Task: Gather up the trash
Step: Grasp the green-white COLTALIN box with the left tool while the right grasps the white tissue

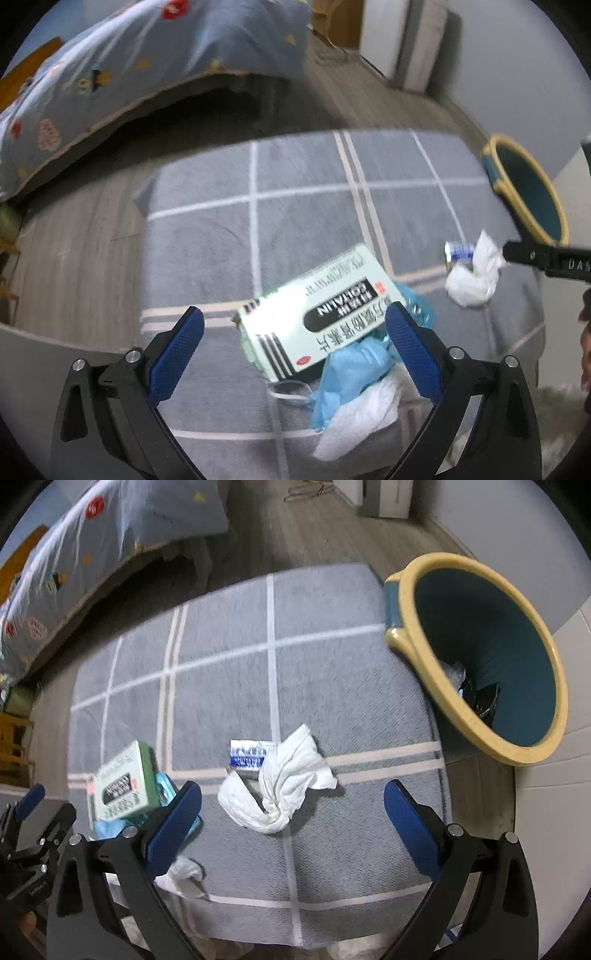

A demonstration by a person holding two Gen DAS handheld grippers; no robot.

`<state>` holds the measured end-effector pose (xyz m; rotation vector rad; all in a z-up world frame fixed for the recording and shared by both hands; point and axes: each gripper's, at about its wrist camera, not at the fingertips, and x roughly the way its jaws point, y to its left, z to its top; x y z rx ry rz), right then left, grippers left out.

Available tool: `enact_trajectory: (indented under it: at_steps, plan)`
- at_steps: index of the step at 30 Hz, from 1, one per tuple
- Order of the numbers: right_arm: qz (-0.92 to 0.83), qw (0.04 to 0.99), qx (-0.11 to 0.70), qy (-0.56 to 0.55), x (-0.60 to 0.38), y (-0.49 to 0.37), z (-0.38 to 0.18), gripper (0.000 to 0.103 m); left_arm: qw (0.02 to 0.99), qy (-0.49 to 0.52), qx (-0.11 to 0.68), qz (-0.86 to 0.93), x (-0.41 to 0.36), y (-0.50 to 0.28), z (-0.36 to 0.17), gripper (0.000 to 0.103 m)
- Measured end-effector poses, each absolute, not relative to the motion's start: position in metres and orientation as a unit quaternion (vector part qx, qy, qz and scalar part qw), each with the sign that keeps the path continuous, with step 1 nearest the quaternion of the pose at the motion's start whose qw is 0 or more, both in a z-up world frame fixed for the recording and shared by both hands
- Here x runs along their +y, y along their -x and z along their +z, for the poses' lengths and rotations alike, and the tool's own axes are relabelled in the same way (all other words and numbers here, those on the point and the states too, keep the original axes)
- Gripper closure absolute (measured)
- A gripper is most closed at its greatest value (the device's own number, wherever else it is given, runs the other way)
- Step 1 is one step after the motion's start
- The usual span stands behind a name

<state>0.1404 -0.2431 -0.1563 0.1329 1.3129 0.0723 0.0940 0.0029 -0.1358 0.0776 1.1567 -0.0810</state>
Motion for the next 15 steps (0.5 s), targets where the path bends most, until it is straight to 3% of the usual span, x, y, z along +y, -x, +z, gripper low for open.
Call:
enact_trajectory:
  at_steps: [7,15]
  plan:
    - [0.04,0.781,0.619,-0.066,-0.238,-0.145,-0.171,0.007,0.805,-0.112,0.578,-0.067,-0.023,-0.1,-0.171,0.006]
    - [0.053,0.769,0.636,-0.029,-0.221,-0.15,-0.188,0.024,0.796,-0.126,0.59,-0.051,-0.014,-0.117,-0.189,0.006]
